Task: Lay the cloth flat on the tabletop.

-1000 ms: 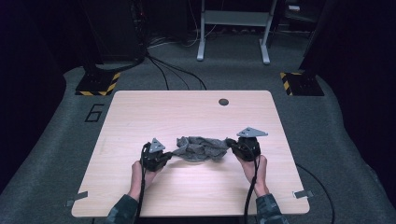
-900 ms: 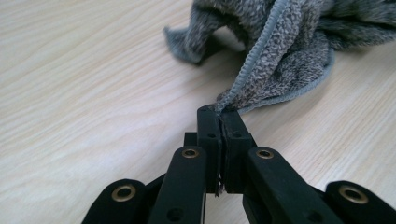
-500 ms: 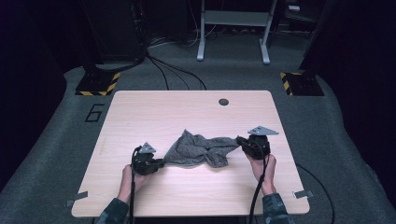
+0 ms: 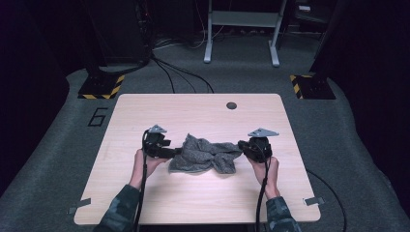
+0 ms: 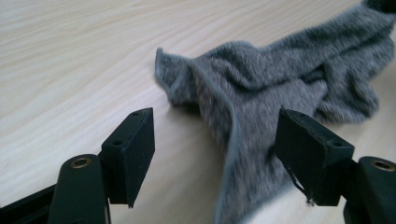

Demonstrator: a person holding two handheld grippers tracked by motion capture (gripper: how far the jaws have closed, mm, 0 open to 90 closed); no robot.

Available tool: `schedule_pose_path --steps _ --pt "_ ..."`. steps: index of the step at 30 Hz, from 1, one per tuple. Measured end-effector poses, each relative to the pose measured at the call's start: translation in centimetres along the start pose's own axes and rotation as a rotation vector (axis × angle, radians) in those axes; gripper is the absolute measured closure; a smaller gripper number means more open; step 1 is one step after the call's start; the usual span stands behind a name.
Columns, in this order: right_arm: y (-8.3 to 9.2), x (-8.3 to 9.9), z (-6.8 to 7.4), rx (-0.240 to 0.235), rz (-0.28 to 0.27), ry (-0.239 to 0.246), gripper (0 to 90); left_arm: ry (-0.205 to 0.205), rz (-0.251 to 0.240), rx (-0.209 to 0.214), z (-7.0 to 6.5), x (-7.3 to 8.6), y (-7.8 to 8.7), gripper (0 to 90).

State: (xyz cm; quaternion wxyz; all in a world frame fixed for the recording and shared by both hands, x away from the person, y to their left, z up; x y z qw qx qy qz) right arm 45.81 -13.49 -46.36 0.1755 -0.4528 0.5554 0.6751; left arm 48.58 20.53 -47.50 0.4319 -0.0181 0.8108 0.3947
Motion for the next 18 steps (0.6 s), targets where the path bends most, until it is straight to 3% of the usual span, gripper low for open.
schedule_pose_path --steps 1,2,4,10,13,17,18 --pt "-0.1 0.0 0.1 -0.001 0.004 0.003 85.1 0.0 0.0 0.0 0.0 0.0 0.0 31.7" --pt "-0.2 0.0 0.2 0.0 0.012 0.004 85.1 0.01 0.017 -0.028 0.5 -0.4 -1.3 35.8" --pt "-0.4 0.0 0.3 -0.003 0.015 0.007 85.0 0.028 0.053 -0.024 0.8 -0.3 -2.3 43.0" --pt "-0.9 0.2 0.5 -0.007 0.028 0.005 85.4 0.012 0.095 -0.024 0.7 1.2 -3.3 77.0" --pt "-0.8 0.3 0.4 -0.012 0.018 0.007 85.6 0.008 0.106 -0.025 0.6 1.8 -3.1 84.0" --pt "-0.5 0.6 0.4 -0.017 0.02 -0.001 85.6 0.027 0.115 -0.022 0.4 3.3 -2.3 85.0" --pt "-0.3 0.8 0.4 -0.02 0.014 0.003 85.6 0.027 0.131 -0.017 -0.1 4.3 -1.7 84.9"
Point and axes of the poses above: each handheld gripper's, and its own axes: y roughly backward along the jaws, x roughly out of its underside, z roughly to its left, the point moved 2 cm from there along -y, roughly forward along the jaws, and after that the axes turned 9 degrees about x, right-handed, at the moved point
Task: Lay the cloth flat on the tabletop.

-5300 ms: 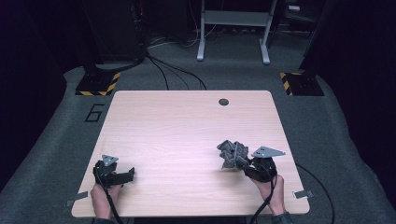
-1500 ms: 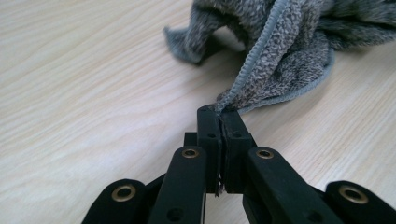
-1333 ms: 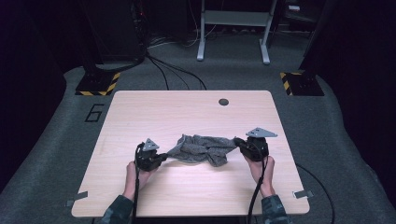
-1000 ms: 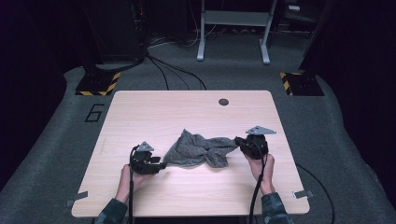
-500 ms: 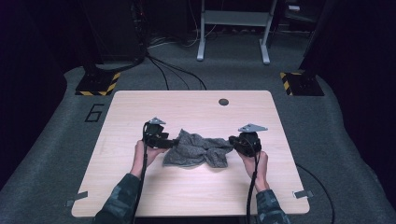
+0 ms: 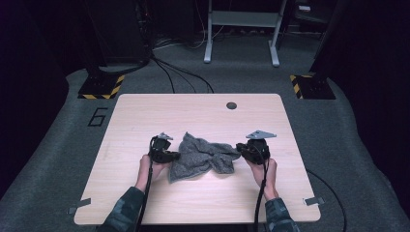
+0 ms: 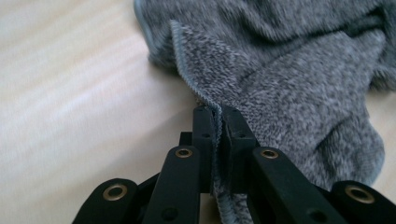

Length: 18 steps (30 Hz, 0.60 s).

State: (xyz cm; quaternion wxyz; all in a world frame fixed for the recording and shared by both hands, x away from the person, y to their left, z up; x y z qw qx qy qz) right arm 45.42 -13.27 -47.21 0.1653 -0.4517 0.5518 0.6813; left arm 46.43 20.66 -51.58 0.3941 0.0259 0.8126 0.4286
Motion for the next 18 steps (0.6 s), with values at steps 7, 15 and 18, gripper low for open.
schedule_pose_path --steps 7,15,18 --pt "0.4 0.5 -0.2 -0.006 0.001 0.013 85.3 0.006 0.002 0.026 -0.2 0.9 1.7 44.7" --pt "-0.2 0.0 -0.2 0.001 0.011 0.004 85.0 -0.01 -0.052 -0.058 2.7 -5.0 -0.4 34.8" --pt "-0.4 -0.1 -0.2 -0.003 0.013 -0.007 85.0 -0.009 -0.05 -0.104 3.5 -5.9 -1.4 35.6"
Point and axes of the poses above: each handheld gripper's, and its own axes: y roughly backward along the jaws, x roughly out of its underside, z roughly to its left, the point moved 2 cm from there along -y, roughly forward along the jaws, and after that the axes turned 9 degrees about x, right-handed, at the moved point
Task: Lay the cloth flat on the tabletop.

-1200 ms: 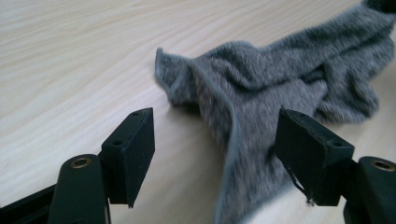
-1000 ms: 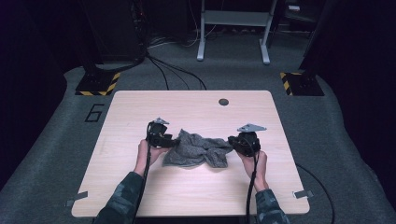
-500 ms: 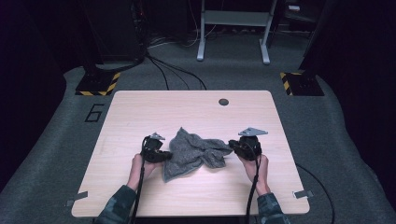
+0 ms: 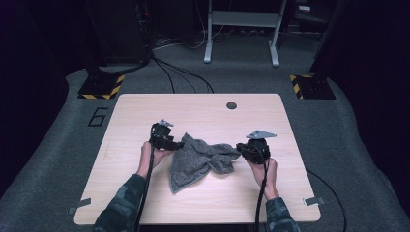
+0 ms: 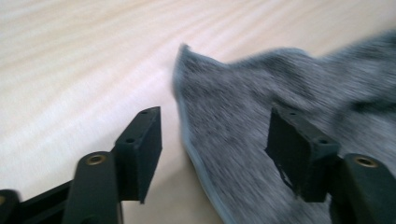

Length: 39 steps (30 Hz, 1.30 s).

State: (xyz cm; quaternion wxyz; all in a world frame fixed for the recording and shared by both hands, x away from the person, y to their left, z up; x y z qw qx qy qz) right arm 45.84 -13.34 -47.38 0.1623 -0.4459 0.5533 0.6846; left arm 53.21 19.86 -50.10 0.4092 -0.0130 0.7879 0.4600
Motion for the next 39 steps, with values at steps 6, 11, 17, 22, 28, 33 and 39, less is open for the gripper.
schedule_pose_path --steps 6,11,17,22,28,33,39 --pt "-0.3 -0.2 -0.2 0.001 0.004 -0.014 85.1 -0.006 -0.024 -0.061 1.3 -1.3 -2.1 41.5" --pt "-0.9 -0.4 -0.3 -0.001 0.006 -0.01 84.9 -0.046 0.023 -0.112 1.5 -1.7 -4.0 46.5" --pt "-1.3 -0.4 -0.5 0.0 0.005 -0.024 85.9 -0.068 0.023 -0.096 1.0 -1.6 -4.3 78.3" --pt "-0.9 -0.1 -0.6 -0.002 -0.007 -0.029 87.3 -0.096 0.03 -0.096 0.1 -1.1 -4.1 87.8" --pt "0.5 0.5 -0.5 -0.012 -0.033 -0.028 87.9 -0.114 -0.055 -0.043 -1.9 0.6 -1.2 88.1" --pt "4.0 2.2 0.6 -0.023 -0.083 0.002 88.5 -0.128 -0.139 0.001 -4.2 3.1 2.1 88.4" --pt "8.8 4.8 2.4 -0.02 -0.158 0.016 88.8 -0.21 -0.249 0.013 -8.2 8.3 6.5 88.9"
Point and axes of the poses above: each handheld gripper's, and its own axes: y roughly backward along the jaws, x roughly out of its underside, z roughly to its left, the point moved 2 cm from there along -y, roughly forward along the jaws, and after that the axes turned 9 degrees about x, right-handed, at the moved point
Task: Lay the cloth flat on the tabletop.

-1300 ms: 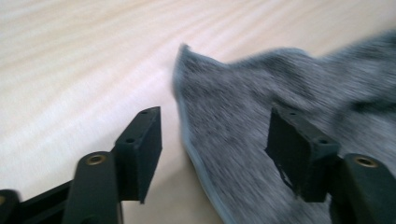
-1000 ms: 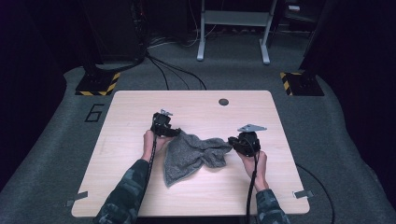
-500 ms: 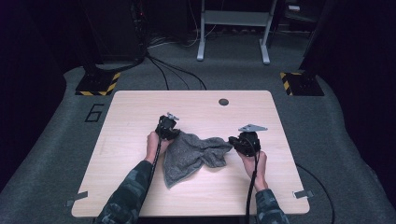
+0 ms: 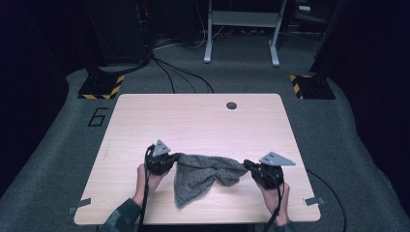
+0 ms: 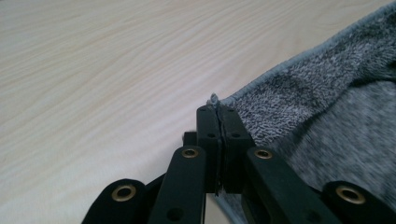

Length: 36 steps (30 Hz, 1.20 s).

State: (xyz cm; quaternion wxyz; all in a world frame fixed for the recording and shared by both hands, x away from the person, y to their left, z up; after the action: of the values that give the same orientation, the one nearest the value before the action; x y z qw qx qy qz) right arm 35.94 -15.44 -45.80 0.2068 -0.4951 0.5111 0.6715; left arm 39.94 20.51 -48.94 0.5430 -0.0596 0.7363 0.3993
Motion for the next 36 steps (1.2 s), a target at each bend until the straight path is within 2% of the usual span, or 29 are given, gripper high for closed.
schedule_pose_path --steps 1,2,3,4,5,6,8,9,10,11,12,13,14,16,18,19,20,21,22,23,24,25,26,27,30,31,32,34,36 --pt "2.2 0.3 0.8 -0.001 -0.047 0.008 88.9 -0.016 -0.054 -0.003 -1.1 0.4 1.9 89.1" --pt "3.2 0.2 1.2 0.002 -0.07 0.017 88.9 -0.04 -0.078 -0.02 -1.6 0.2 2.8 89.1" --pt "4.2 0.0 1.6 0.009 -0.09 0.03 89.0 -0.053 -0.1 -0.021 -1.8 -0.3 3.7 89.2" --pt "4.2 0.0 1.6 0.009 -0.09 0.03 89.0 -0.053 -0.1 -0.021 -1.8 -0.3 3.7 89.3" --pt "5.0 -1.8 1.9 0.021 -0.123 0.063 89.2 -0.086 -0.117 -0.054 -1.0 -2.7 4.7 89.3" --pt "4.6 -3.5 1.7 0.038 -0.128 0.082 89.3 -0.083 -0.12 -0.064 0.2 -4.4 4.7 89.4" --pt "1.4 -7.7 0.1 0.051 -0.125 0.08 89.3 -0.07 -0.11 -0.141 3.6 -7.6 3.8 89.3" --pt "-0.9 -9.6 -0.8 0.072 -0.096 0.08 89.2 -0.037 -0.067 -0.133 5.4 -8.8 2.9 89.3" --pt "-0.9 -9.6 -0.8 0.072 -0.096 0.08 89.2 -0.037 -0.067 -0.133 5.4 -8.8 2.9 89.3" --pt "-5.5 -12.0 -2.6 0.083 -0.034 0.045 89.0 -0.009 -0.064 -0.165 6.9 -9.4 2.1 89.3" --pt "-5.5 -12.0 -2.6 0.083 -0.034 0.045 89.0 0.006 -0.045 -0.179 8.0 -9.7 1.2 89.3" --pt "-9.4 -12.3 -3.5 0.11 0.052 0.016 88.8 0.023 -0.015 -0.188 8.9 -9.7 0.4 89.2" --pt "-9.4 -12.3 -3.5 0.11 0.052 0.016 88.8 0.044 -0.002 -0.2 9.5 -9.4 -0.3 89.2" --pt "-11.9 -11.6 -3.6 0.128 0.113 0.017 88.0 0.057 0.036 -0.233 10.4 -8.4 -1.9 89.1" --pt "-13.5 -10.7 -3.7 0.122 0.125 -0.004 86.5 0.095 0.074 -0.24 11.3 -7.3 -3.3 89.0" --pt "-14.8 -9.9 -4.0 0.119 0.148 -0.054 70.1 0.138 0.093 -0.253 12.1 -6.4 -4.4 88.2" --pt "-14.8 -9.9 -4.0 0.119 0.148 -0.054 70.1 0.138 0.093 -0.253 12.1 -6.4 -4.4 87.4" --pt "-15.3 -9.5 -4.1 0.129 0.163 -0.073 64.8 0.144 0.105 -0.265 12.4 -6.0 -4.8 87.4" --pt "-15.6 -9.3 -4.2 0.148 0.171 -0.078 64.2 0.164 0.113 -0.271 12.6 -5.8 -5.0 83.1" --pt "-15.6 -8.9 -4.4 0.15 0.18 -0.087 53.6 0.195 0.123 -0.276 12.9 -5.4 -5.0 60.1" --pt "-15.3 -8.7 -4.5 0.154 0.179 -0.087 54.4 0.22 0.101 -0.285 13.0 -5.2 -4.7 51.4" --pt "-15.3 -8.7 -4.5 0.154 0.179 -0.087 54.4 0.22 0.101 -0.285 13.0 -5.2 -4.7 45.1" --pt "-14.9 -8.5 -4.6 0.139 0.18 -0.092 53.4 0.233 0.094 -0.284 13.1 -5.0 -4.4 45.1" --pt "-14.0 -8.1 -4.5 0.125 0.183 -0.097 50.7 0.259 0.088 -0.283 13.1 -4.6 -3.8 36.5" --pt "-13.2 -7.4 -4.2 0.109 0.191 -0.07 48.5 0.274 0.085 -0.271 12.8 -4.1 -3.3 30.1" --pt "-12.8 -6.9 -4.0 0.101 0.204 -0.065 47.1 0.263 0.089 -0.269 12.5 -3.8 -3.1 30.1" --pt "-12.0 -5.8 -3.5 0.085 0.205 -0.038 43.8 0.259 0.105 -0.242 11.8 -3.1 -2.6 28.0" --pt "-11.8 -5.1 -3.2 0.082 0.216 -0.027 42.4 0.255 0.109 -0.236 11.3 -2.8 -2.5 26.6" --pt "-11.4 -3.8 -2.6 0.061 0.231 -0.026 35.0 0.238 0.124 -0.214 10.5 -2.2 -2.3 24.7"
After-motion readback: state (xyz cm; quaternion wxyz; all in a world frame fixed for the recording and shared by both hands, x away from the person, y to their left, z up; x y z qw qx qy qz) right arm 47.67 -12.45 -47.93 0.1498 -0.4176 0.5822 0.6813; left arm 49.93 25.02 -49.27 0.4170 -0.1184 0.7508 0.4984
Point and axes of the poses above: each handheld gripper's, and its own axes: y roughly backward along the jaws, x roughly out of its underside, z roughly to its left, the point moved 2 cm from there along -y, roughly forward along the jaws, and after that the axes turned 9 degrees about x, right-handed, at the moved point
